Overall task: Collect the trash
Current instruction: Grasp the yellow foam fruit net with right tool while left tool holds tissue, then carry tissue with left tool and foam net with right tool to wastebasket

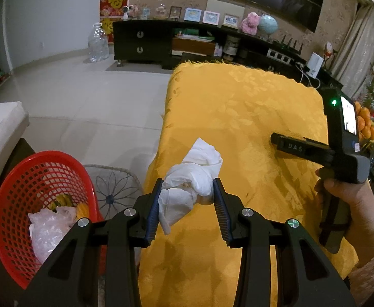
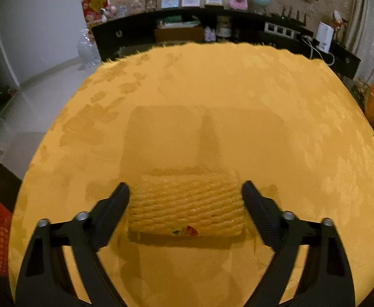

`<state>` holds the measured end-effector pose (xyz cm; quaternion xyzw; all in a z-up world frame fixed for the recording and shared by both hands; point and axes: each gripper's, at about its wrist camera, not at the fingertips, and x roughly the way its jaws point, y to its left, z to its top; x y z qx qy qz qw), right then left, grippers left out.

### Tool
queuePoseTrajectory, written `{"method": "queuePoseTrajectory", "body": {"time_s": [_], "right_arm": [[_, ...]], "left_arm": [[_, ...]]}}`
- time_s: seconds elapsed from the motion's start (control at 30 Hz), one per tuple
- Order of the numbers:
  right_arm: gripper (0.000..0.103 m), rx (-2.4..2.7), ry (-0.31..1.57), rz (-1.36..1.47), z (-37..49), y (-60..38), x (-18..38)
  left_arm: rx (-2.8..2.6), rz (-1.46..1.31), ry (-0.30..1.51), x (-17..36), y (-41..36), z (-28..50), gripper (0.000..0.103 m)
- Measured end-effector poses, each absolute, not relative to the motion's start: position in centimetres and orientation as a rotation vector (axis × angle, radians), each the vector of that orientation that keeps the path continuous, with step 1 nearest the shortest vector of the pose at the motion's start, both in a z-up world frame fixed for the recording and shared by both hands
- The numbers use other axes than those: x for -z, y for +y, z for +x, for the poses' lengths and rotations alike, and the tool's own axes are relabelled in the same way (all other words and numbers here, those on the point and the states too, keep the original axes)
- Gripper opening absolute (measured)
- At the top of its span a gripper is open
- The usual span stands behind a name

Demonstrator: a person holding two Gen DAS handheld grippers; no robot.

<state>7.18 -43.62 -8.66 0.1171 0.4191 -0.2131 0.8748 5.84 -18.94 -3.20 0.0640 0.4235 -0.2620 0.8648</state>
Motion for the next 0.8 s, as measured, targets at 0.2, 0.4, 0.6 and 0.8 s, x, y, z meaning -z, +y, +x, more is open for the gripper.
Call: {"method": "queuePoseTrajectory", "body": {"time_s": [0.2, 0.4, 0.6, 0.8], "right_arm": [[0.058, 0.420, 0.868, 0.216, 6.2, -43.2, 8.6], [0.047, 0.371, 0.866, 0.189, 4.3, -42.0, 8.5], [0.047, 0.331, 0.843, 0.218, 1.0, -40.6, 8.0], [0.047, 0.304, 0.826, 0.213, -2.3, -38.4, 7.5]], "left_arm": [[0.549, 0.134, 0.885, 3.2, -19.1, 5.8, 0.037], [0.556, 0.153, 0.887, 3.4, -19.5, 5.5, 0.037], [0.563, 0.170, 0.882, 3.5, -19.8, 5.1, 0.037], [0.575, 0.189, 0.869, 3.7, -20.1, 4.6, 0.037]]}}
